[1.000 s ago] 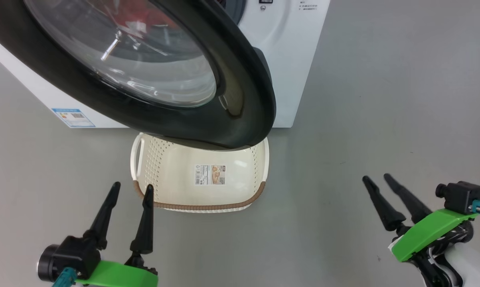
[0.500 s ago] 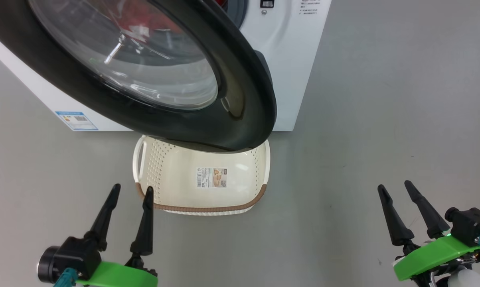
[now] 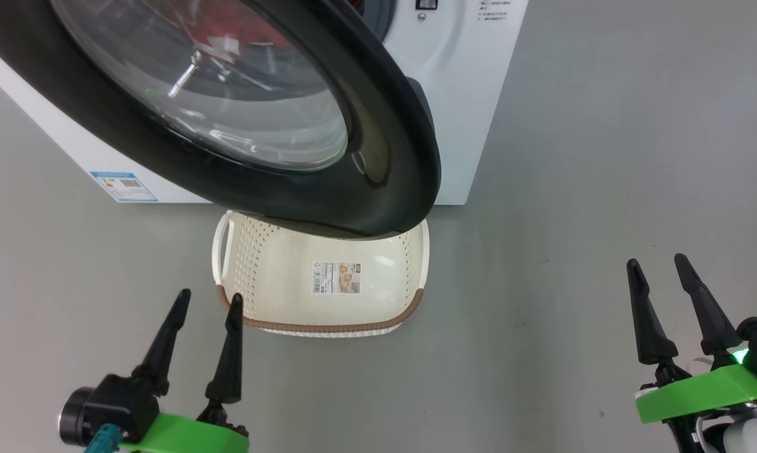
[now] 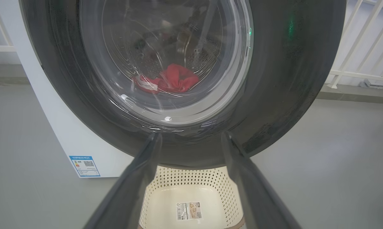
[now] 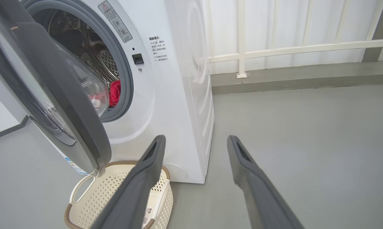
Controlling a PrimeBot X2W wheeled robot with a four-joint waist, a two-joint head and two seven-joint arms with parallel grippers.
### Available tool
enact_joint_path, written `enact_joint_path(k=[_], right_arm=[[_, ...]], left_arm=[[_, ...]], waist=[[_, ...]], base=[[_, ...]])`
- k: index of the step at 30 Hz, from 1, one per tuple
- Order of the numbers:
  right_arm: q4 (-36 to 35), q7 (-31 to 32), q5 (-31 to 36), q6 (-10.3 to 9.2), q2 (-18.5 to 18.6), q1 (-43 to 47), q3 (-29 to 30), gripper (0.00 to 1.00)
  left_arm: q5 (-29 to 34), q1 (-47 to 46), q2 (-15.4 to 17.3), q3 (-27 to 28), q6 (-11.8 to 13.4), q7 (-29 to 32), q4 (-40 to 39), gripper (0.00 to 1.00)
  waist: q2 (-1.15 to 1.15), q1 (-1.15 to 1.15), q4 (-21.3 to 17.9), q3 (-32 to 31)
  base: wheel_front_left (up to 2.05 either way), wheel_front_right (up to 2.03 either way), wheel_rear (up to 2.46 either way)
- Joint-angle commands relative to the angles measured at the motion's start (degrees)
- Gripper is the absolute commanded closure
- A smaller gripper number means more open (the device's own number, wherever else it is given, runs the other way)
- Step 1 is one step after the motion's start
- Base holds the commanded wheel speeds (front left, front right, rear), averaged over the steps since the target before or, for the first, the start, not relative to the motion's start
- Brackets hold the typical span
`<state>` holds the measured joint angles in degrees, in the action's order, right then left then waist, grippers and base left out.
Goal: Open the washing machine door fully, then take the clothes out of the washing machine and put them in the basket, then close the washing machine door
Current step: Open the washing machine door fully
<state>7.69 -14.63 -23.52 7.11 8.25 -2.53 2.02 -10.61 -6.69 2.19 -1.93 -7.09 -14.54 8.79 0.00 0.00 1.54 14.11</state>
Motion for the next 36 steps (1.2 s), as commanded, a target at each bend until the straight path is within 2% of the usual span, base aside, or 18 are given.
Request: enact_joint_path(k=[1,13,19,20,21,22,23,36], right_arm=[[-1.2,-0.37,0.44,0.37,0.6,0.52,-1.07,0.0],[-0.66,-0.37,0.88,0.37,0.47,0.18,-1.87,0.0],[-1.3,-0.37,-1.95,0.37,0.11,-1.8,-3.19,0.0],[-1.56,-0.37,-2.55,0.37,0.06,-2.35,-3.41,0.09],[-1.81,-0.37,-3.2,0.37,0.05,-2.98,-3.8,0.53],[-2.15,-0.37,-3.87,0.37,0.06,-3.72,-4.25,0.8],[-2.49,-0.37,-4.44,0.37,0.1,-4.54,-4.8,1.0],[-4.57,-0.37,-14.59,0.37,2.19,-19.03,-13.25,1.0]], left_arm=[[0.6,0.3,0.68,1.88,-0.18,-0.46,-1.6,0.0],[0.07,0.05,0.68,1.51,-0.02,-0.46,-1.7,0.0],[0.02,-0.04,0.68,1.38,-0.01,-0.46,-1.81,0.0],[-0.02,-0.06,0.68,1.28,-0.01,-0.46,-1.84,0.0],[-0.07,-0.08,0.68,1.15,-0.01,-0.46,-1.88,0.0],[-0.15,-0.13,0.68,1.02,0.02,-0.46,-1.93,0.0],[-0.25,-0.19,0.68,0.88,0.07,-0.46,-1.98,0.0],[-2.82,-0.76,0.68,-2.93,1.31,-0.46,-2.61,0.0]], waist=[[0.0,0.0,0.06,0.03],[0.0,0.0,0.53,0.71],[0.0,0.0,0.76,0.94],[0.0,0.0,0.86,1.01],[0.0,0.0,0.98,1.09],[0.0,0.0,1.12,1.23],[0.0,0.0,1.29,1.37],[0.0,0.0,6.25,2.84]], base=[[0.0,0.0,0.0],[0.0,0.0,0.0],[0.0,0.0,0.0],[0.0,0.0,0.0],[0.0,0.0,0.0],[0.0,0.0,0.0],[0.0,0.0,0.0],[0.0,0.0,0.0]])
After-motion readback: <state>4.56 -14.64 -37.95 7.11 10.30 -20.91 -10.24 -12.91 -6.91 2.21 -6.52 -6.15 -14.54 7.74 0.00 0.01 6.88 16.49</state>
